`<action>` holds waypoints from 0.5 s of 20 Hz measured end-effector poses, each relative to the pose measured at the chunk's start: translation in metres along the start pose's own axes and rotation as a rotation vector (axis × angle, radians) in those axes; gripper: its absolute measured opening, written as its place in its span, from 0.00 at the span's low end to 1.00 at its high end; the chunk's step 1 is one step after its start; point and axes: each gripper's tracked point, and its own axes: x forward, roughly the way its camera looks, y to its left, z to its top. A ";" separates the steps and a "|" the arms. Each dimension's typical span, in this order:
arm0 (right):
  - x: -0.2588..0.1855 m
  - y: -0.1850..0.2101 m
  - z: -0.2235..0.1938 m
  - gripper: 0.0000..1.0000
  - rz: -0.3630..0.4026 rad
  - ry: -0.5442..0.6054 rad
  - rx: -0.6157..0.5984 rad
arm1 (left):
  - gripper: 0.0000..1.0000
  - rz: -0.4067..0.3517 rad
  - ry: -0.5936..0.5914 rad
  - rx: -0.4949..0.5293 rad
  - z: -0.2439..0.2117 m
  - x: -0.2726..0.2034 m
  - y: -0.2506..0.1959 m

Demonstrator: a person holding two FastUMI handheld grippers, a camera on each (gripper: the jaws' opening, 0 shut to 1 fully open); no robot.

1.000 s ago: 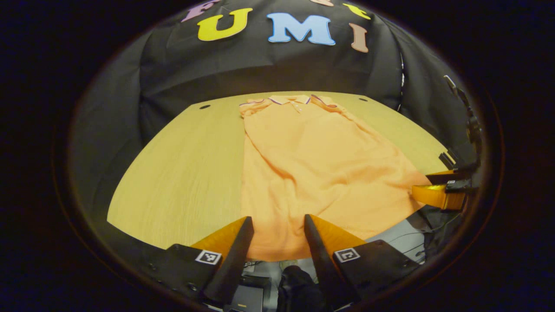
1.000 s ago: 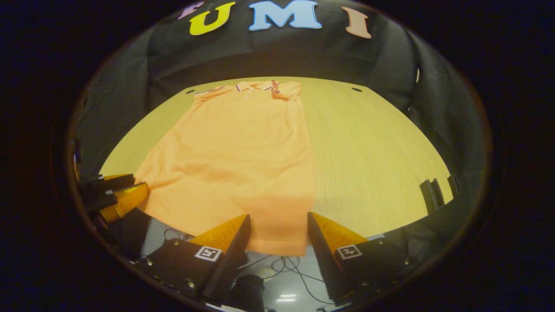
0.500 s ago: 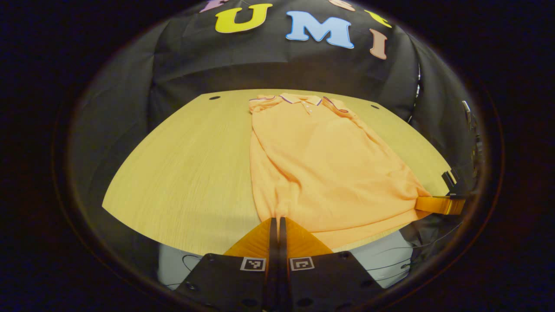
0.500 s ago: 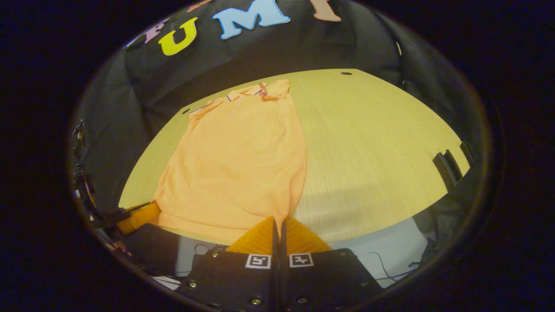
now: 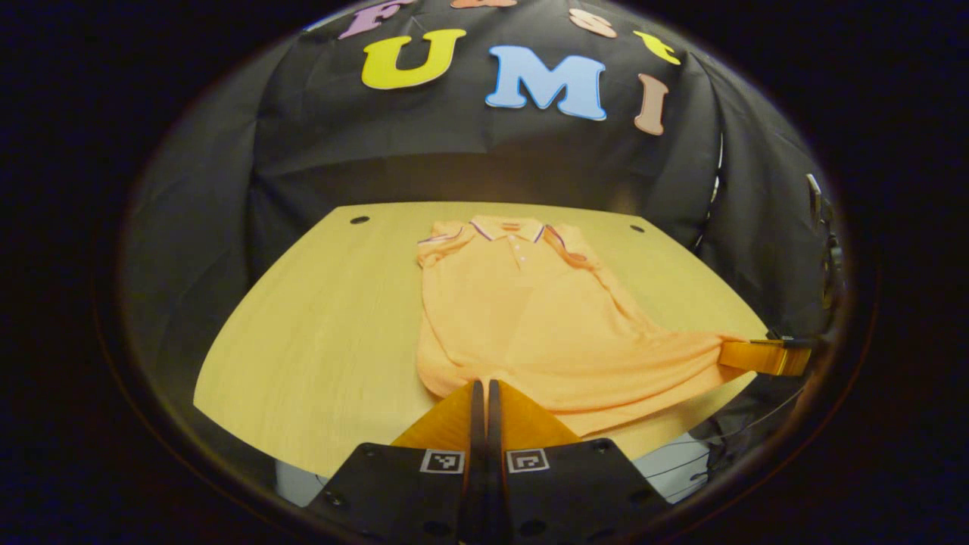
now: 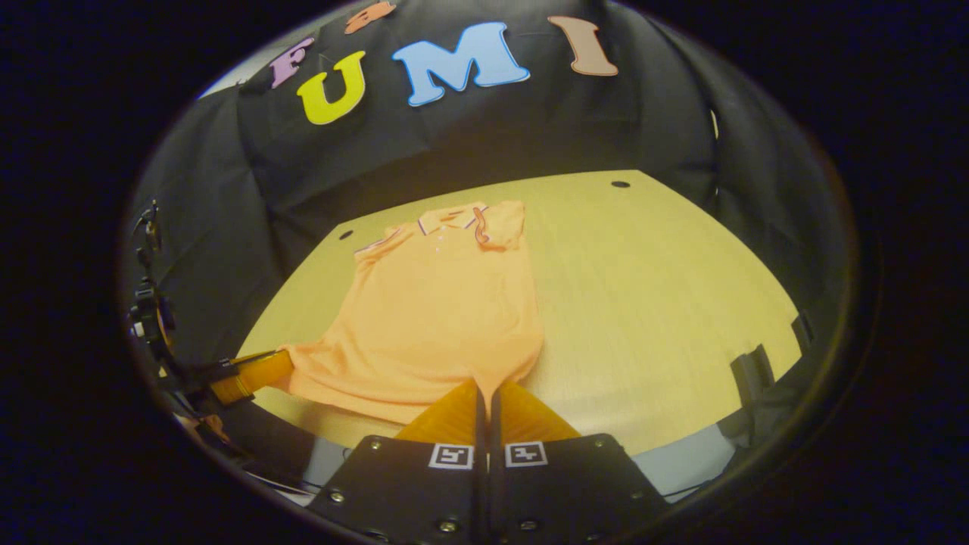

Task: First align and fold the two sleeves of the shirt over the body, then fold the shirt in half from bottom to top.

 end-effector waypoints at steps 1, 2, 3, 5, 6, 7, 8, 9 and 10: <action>0.003 -0.002 0.014 0.01 -0.007 -0.015 -0.010 | 0.06 -0.006 -0.017 -0.005 0.016 0.005 0.000; 0.006 0.000 0.029 0.00 -0.007 -0.033 -0.014 | 0.06 -0.012 -0.031 -0.013 0.031 0.010 -0.001; 0.009 0.001 0.044 0.01 -0.009 -0.051 -0.019 | 0.06 -0.018 -0.044 -0.016 0.045 0.017 0.000; 0.019 0.002 0.074 0.01 -0.016 -0.081 -0.032 | 0.06 -0.021 -0.066 -0.016 0.071 0.031 0.005; 0.025 0.004 0.088 0.01 -0.019 -0.092 -0.034 | 0.06 -0.026 -0.074 -0.021 0.083 0.040 0.007; 0.032 0.006 0.100 0.01 -0.020 -0.104 -0.034 | 0.06 -0.029 -0.083 -0.024 0.097 0.049 0.011; 0.040 0.008 0.112 0.01 -0.022 -0.114 -0.034 | 0.06 -0.030 -0.090 -0.025 0.109 0.059 0.014; 0.045 0.009 0.124 0.01 -0.028 -0.123 -0.037 | 0.06 -0.034 -0.094 -0.031 0.120 0.068 0.017; 0.053 0.011 0.136 0.01 -0.033 -0.132 -0.041 | 0.06 -0.043 -0.096 -0.035 0.130 0.077 0.019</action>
